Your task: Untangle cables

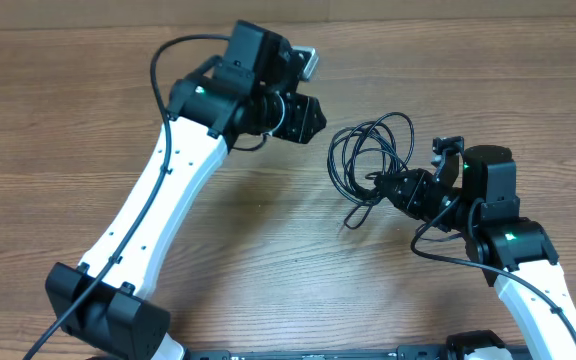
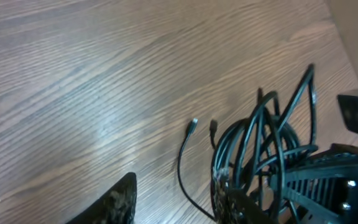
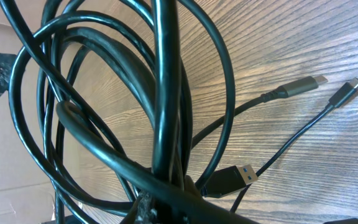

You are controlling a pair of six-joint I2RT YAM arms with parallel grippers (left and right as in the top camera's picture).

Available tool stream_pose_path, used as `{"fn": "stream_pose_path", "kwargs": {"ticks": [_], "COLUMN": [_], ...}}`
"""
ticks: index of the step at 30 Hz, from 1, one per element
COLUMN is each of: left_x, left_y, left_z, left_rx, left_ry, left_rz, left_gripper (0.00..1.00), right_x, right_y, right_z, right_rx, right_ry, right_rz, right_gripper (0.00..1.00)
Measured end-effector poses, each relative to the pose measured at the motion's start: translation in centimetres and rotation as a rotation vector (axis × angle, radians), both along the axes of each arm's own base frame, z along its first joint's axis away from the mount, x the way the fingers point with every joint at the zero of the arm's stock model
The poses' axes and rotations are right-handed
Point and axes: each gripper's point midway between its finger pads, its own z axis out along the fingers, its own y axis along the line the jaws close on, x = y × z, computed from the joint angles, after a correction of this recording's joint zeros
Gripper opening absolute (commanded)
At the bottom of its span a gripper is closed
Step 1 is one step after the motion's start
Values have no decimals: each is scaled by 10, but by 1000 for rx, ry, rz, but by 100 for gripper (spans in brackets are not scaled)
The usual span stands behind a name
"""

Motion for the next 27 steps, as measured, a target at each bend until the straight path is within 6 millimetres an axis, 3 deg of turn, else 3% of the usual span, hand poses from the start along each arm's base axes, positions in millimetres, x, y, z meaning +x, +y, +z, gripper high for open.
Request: {"fn": "stream_pose_path", "kwargs": {"ticks": [7, 13, 27], "left_x": [-13, -25, -29], "left_y": [-15, -22, -16], "left_z": [-2, -21, -69], "left_rx": [-4, 20, 145], "left_ry": [13, 64, 176], "left_rz": [-46, -73, -56], "left_gripper": [42, 42, 39], "right_x": [0, 0, 0], "right_y": [0, 0, 0], "right_z": [0, 0, 0], "right_rx": [0, 0, 0], "right_ry": [-1, -1, -1], "right_rz": [0, 0, 0], "right_gripper": [4, 4, 4]}}
